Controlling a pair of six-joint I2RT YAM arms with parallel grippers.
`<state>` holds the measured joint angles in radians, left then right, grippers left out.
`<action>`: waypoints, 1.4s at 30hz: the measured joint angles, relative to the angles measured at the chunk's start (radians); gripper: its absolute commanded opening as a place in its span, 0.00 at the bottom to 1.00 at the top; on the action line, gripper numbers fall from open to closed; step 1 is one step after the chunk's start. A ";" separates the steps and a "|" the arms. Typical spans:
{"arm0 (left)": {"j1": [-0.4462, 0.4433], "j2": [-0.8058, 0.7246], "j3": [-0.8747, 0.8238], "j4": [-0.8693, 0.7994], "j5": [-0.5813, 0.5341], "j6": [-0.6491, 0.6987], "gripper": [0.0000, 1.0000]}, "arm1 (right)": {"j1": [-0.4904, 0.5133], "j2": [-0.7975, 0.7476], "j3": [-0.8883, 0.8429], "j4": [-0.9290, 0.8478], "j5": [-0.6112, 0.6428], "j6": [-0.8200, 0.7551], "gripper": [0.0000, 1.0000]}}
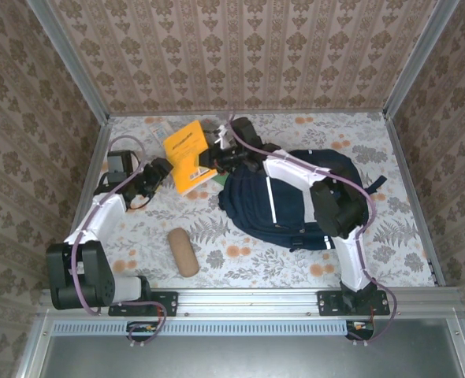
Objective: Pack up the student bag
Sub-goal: Pass the book.
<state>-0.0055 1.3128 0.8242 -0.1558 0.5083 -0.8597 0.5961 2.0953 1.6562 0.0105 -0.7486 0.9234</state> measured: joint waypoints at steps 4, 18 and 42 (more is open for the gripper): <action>0.000 0.001 -0.027 0.154 0.092 -0.100 0.72 | -0.031 -0.078 -0.080 0.080 -0.002 0.061 0.00; -0.092 0.062 -0.032 0.486 0.230 -0.301 0.71 | -0.035 -0.188 -0.175 0.193 -0.019 0.169 0.00; -0.092 0.063 -0.048 0.769 0.294 -0.555 0.00 | -0.051 -0.212 -0.233 0.315 -0.019 0.226 0.38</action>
<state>-0.0978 1.3754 0.7765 0.6132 0.8021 -1.4147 0.5449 1.8835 1.4235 0.3260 -0.7673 1.1496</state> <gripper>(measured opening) 0.081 0.283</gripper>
